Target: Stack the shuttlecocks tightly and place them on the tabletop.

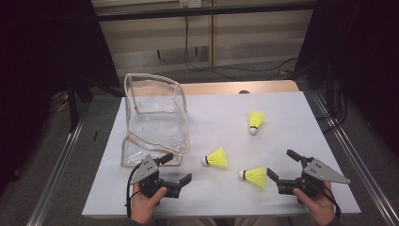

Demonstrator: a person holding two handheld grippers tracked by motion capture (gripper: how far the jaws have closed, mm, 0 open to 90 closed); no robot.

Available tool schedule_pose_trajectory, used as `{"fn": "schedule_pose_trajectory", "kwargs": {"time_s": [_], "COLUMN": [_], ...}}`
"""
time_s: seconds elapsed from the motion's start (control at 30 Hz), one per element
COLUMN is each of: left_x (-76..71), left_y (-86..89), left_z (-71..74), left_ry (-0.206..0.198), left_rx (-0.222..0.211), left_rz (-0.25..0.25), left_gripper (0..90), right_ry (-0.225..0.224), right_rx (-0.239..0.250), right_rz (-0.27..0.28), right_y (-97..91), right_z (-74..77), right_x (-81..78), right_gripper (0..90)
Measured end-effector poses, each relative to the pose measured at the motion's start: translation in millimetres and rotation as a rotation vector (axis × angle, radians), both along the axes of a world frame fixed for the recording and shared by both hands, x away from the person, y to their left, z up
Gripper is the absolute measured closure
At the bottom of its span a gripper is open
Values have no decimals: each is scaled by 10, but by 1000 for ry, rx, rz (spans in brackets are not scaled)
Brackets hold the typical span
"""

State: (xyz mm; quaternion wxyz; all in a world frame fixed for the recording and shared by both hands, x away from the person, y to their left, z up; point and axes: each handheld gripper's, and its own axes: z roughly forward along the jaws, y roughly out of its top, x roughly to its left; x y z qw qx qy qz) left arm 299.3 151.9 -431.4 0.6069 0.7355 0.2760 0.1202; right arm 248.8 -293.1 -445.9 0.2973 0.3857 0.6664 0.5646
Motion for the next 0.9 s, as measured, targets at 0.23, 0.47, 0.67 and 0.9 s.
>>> {"fn": "schedule_pose_trajectory", "kwargs": {"time_s": [0.23, 0.47, 0.67, 0.9], "left_x": [-18, -23, -23, -26], "left_y": [-43, -131, -216, -342], "left_z": [-21, -44, -54, -60], "left_ry": [9, 17, 19, 31], "left_rx": [0, 25, 40, 50], "left_rz": [-27, -42, -58, -57], "left_gripper": [2, 8, 12, 13], "right_ry": [1, 0, 3, 1], "right_rx": [-1, -2, 0, -1], "right_rz": [1, -1, 2, 4], "right_y": [-1, -3, 2, 2], "right_z": [1, 2, 1, 3], "right_x": [0, -1, 0, -1], "right_gripper": [13, 14, 14, 14]}}
